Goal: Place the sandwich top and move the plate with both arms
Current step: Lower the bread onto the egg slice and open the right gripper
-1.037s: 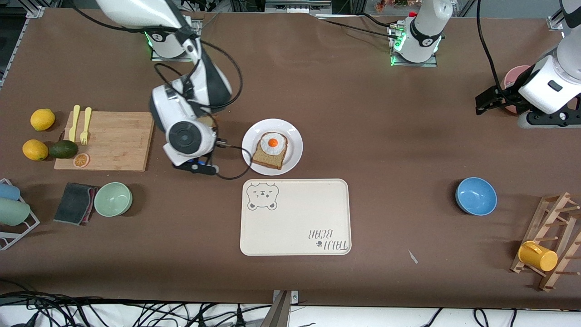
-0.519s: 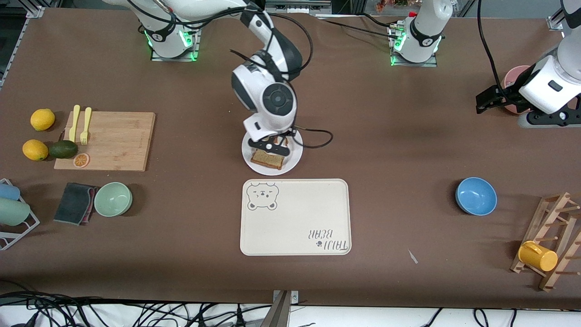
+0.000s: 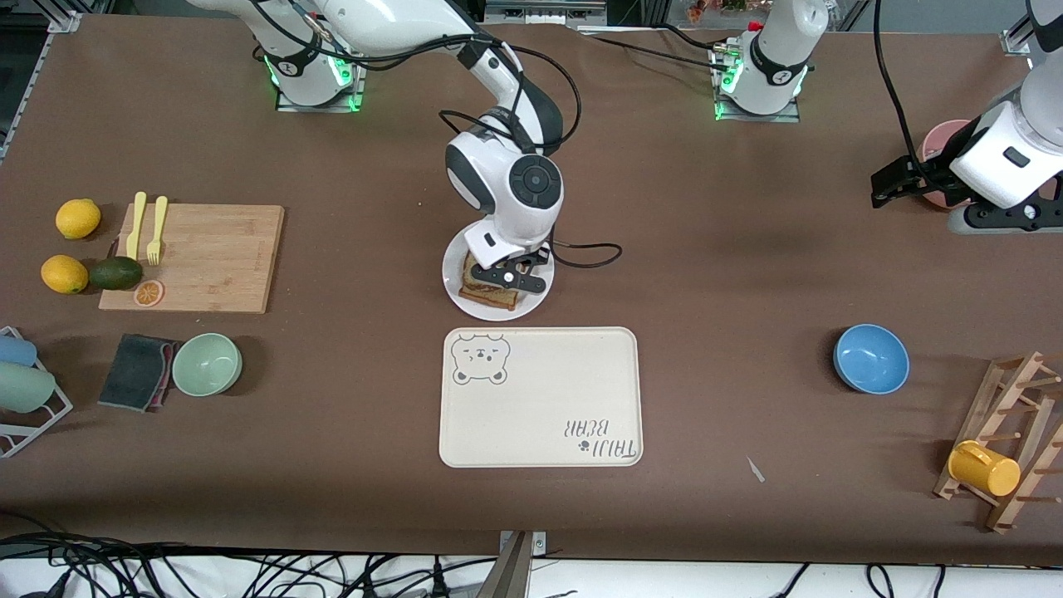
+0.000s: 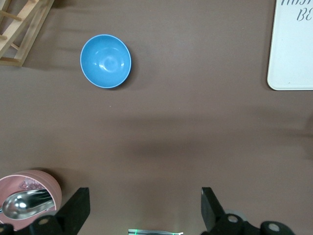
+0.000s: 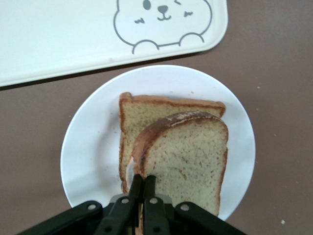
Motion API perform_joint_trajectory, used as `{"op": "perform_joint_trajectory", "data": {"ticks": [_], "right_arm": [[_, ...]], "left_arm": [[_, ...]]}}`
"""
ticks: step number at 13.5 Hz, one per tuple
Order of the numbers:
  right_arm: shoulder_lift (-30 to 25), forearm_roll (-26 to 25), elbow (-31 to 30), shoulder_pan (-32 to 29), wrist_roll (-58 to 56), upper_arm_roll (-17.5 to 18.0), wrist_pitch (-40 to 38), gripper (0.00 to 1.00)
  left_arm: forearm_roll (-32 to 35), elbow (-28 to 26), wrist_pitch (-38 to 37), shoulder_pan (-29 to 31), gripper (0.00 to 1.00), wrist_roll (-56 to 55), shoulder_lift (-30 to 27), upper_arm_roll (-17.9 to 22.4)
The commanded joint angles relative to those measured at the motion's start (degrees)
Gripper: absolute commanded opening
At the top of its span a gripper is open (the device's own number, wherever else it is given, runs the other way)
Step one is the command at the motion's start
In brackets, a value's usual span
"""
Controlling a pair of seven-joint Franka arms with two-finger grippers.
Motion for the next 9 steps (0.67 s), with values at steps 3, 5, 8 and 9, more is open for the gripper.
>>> {"op": "perform_joint_trajectory", "data": {"ticks": [3, 5, 8, 9], "right_arm": [[0.6, -1.5, 2.2, 0.8, 0.0, -0.7, 0.6, 1.00], [0.2, -1.3, 2.3, 0.0, -0.9, -1.2, 0.2, 1.00], [-3.6, -0.3, 2.2, -3.7, -4.0, -1.2, -1.2, 1.00], [-5.1, 0.5, 2.2, -5.6, -7.5, -1.2, -3.7, 1.00]], "left_arm": [[-1.0, 0.5, -0.8, 0.1, 1.00, 1.2, -0.4, 0.2], [-1.0, 0.5, -0.9, 0.1, 1.00, 1.1, -0.3, 0.2], [-1.1, 0.3, -0.9, 0.1, 1.00, 1.1, -0.3, 0.2], [-1.1, 0.3, -0.9, 0.0, 1.00, 1.0, -0.3, 0.1]]}}
